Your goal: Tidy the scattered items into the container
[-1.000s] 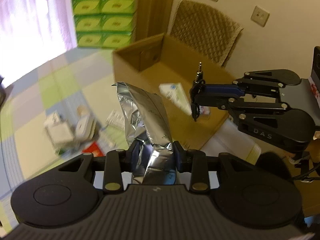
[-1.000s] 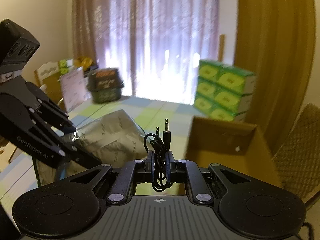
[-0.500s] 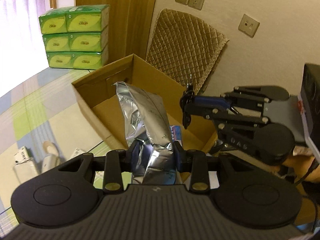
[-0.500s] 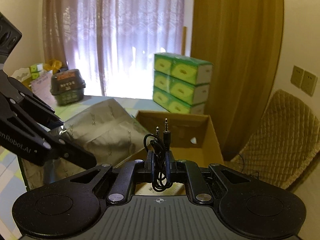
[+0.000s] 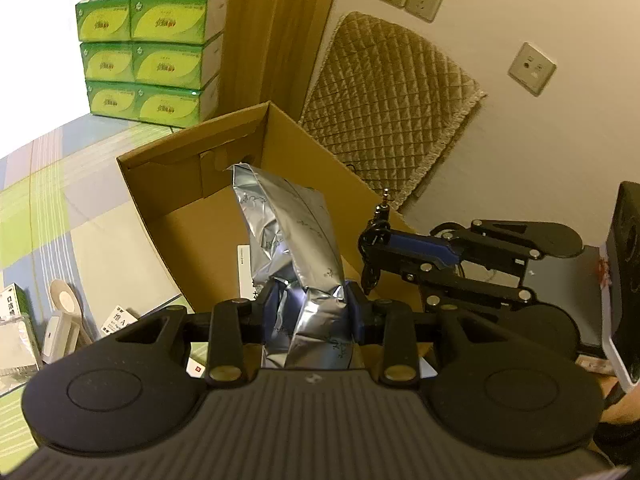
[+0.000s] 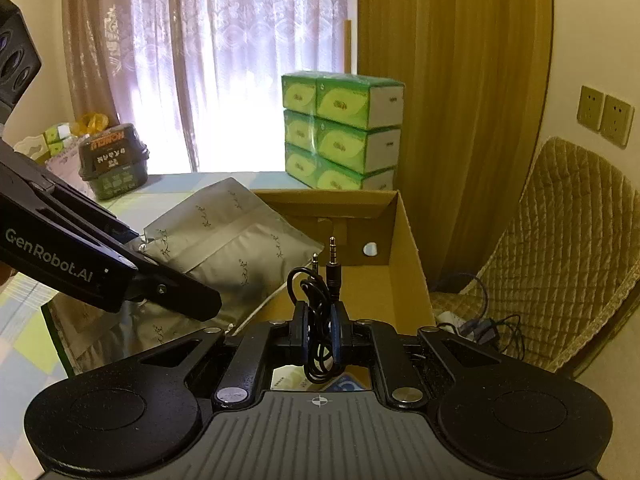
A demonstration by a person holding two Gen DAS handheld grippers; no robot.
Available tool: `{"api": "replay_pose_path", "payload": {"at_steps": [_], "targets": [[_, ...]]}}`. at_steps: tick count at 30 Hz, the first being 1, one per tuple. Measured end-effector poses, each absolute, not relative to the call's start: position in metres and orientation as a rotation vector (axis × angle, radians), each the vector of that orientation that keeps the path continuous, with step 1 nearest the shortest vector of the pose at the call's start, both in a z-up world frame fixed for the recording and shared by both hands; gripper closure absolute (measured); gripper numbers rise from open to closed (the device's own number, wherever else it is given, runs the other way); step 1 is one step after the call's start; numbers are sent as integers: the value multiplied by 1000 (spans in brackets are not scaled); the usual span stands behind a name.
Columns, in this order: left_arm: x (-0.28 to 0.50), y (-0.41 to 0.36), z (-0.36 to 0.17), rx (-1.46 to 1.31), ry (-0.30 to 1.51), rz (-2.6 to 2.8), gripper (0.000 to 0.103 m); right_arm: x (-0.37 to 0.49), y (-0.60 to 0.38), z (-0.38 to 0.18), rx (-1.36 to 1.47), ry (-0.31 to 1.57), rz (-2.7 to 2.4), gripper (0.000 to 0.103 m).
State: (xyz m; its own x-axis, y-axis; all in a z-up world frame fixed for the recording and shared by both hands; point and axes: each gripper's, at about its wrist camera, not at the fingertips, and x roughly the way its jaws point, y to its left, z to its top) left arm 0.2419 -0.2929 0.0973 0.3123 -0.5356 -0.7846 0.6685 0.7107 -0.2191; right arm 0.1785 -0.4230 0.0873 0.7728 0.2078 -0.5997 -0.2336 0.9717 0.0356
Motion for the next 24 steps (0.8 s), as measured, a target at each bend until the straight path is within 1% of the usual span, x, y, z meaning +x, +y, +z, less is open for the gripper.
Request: {"api": "replay_pose_path", "payload": {"at_steps": [7, 16, 17, 18, 19, 20, 24], "targets": [[252, -297, 83, 140, 993, -783, 73, 187, -432, 73, 0, 680, 248, 89], [256, -300, 77, 138, 1004, -778, 73, 188, -441, 65, 19, 692, 230, 89], [256, -300, 77, 136, 1006, -776, 73, 188, -442, 64, 21, 691, 224, 76], [257, -299, 76, 134, 1008, -775, 73, 187, -443, 64, 23, 685, 216, 35], [257, -299, 76, 134, 1009, -773, 73, 185, -443, 64, 26, 665, 213, 18], [257, -299, 76, 134, 1009, -771, 73, 182, -444, 66, 28, 647, 222, 14], [259, -299, 75, 130, 1012, -763, 73, 181, -441, 68, 0, 650, 220, 14]]}}
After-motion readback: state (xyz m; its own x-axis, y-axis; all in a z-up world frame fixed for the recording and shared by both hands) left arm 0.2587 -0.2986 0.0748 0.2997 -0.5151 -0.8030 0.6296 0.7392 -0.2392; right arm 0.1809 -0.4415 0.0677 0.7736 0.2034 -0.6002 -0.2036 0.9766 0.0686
